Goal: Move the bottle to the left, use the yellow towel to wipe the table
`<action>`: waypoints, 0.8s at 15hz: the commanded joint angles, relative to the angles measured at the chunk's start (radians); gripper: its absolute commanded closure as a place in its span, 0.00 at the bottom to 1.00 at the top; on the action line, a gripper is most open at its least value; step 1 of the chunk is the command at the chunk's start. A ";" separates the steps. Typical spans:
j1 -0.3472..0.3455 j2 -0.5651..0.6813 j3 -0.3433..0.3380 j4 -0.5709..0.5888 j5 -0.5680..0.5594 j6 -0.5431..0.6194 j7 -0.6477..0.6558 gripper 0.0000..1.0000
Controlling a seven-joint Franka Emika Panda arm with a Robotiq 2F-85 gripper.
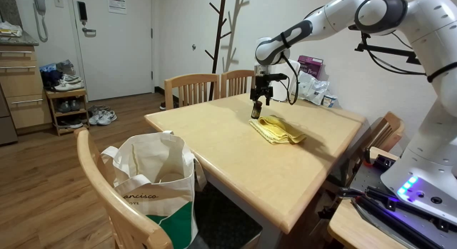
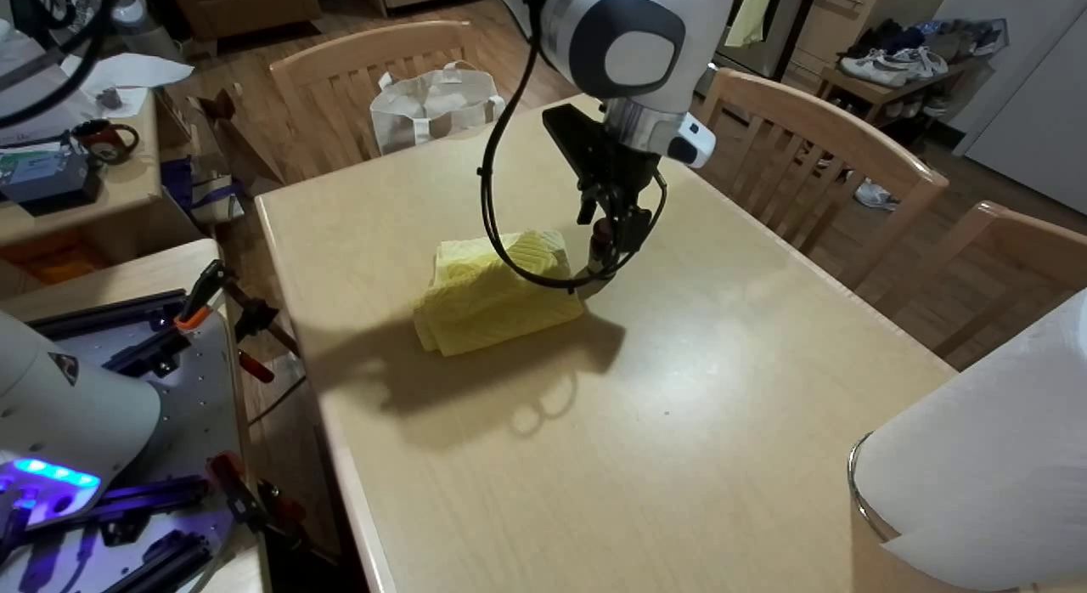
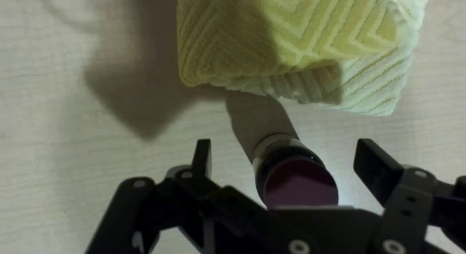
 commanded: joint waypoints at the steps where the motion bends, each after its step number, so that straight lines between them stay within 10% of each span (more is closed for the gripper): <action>1: -0.017 -0.028 0.014 -0.021 0.030 0.010 -0.034 0.00; 3: -0.018 -0.026 0.021 -0.018 0.035 -0.001 -0.043 0.00; 4: -0.016 -0.026 0.025 -0.018 0.037 0.000 -0.048 0.19; 10: -0.007 -0.029 0.038 -0.020 0.036 -0.006 -0.067 0.59; 11: -0.005 -0.028 0.037 -0.019 0.034 -0.007 -0.062 0.17; 12: -0.006 -0.028 0.039 -0.019 0.038 -0.005 -0.060 0.20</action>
